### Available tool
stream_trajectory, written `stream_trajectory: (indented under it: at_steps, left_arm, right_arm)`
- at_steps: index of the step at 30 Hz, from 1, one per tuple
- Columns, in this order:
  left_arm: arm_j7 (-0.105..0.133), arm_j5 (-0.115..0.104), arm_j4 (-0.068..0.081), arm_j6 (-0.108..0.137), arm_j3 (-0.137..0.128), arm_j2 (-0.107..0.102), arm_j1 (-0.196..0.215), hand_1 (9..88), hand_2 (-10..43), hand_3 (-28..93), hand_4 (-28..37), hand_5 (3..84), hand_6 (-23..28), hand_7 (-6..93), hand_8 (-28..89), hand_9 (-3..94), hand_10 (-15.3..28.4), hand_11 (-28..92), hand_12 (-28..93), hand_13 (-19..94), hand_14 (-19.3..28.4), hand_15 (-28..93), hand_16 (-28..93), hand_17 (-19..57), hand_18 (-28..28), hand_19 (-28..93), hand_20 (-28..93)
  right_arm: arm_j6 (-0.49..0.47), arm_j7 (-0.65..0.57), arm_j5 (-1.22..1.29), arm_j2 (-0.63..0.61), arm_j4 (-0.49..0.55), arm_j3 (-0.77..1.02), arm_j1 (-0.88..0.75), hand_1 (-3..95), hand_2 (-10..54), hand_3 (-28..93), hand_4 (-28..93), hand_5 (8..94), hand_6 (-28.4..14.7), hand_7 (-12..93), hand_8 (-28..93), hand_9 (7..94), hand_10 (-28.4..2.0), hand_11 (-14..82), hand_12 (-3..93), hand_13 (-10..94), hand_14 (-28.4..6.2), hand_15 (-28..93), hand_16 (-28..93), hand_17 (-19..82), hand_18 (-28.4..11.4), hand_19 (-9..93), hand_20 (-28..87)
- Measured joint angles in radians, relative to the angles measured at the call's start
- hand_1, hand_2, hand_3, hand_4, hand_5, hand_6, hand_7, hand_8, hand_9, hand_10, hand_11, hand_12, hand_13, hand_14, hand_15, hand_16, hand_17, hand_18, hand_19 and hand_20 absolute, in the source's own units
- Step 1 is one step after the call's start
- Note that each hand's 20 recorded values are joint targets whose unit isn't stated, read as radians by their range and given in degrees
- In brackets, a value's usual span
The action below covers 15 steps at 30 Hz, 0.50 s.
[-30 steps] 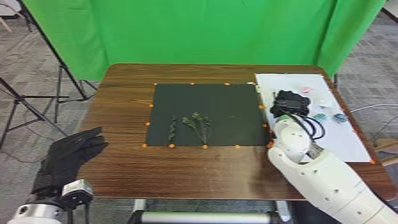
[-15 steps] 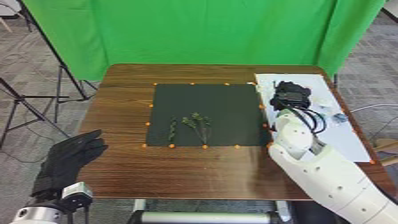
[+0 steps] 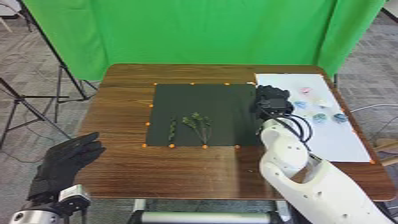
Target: Arrange flowers
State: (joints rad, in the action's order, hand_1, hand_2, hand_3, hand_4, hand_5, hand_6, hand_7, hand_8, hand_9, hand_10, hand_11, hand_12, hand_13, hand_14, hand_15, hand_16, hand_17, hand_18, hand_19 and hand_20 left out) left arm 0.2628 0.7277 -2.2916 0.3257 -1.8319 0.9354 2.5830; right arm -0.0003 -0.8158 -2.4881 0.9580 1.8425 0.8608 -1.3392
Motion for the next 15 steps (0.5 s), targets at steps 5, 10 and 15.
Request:
stream_trajectory:
  at_steps: [5,10,15]
  left_arm:
    - [-0.003,0.001,0.000,-0.001,0.000,0.001,-0.002,30.2,6.6,80,-10.0,50.7,16.1,14.8,-8,42.3,23.1,41,11,31,28.4,63,-13,-6.9,22.6,62,16]
    - [-0.003,0.001,0.000,-0.001,-0.001,0.001,-0.002,30.2,6.5,80,-10.1,50.8,16.1,14.7,-8,42.3,23.1,41,10,31,28.4,63,-13,-6.9,22.6,62,16]
    - [-0.003,0.001,0.000,-0.001,-0.001,0.001,-0.001,30.2,6.5,80,-10.0,50.7,16.1,14.8,-8,42.3,23.0,41,10,31,28.4,63,-13,-6.9,22.7,62,16]
  right_arm:
    - [-0.023,-0.004,0.000,0.039,0.003,-0.014,-0.064,51.6,-9.5,80,-27,87.2,-4.1,22,19,81.1,-14.5,47.9,34.0,71,-15.0,78,27,26,-28.4,86,28]
    - [-0.034,-0.007,-0.004,0.055,0.011,-0.027,-0.104,51.5,-9.5,80,-27,87.3,-4.2,22,18,81.1,-14.5,48.0,33.6,71,-15.1,78,27,26,-28.4,85,28]
    - [-0.035,-0.008,-0.009,0.059,0.024,-0.045,-0.108,51.4,-9.5,80,-26,87.3,-4.1,22,18,81.2,-14.6,48.2,33.6,71,-15.1,78,27,26,-28.4,85,29]
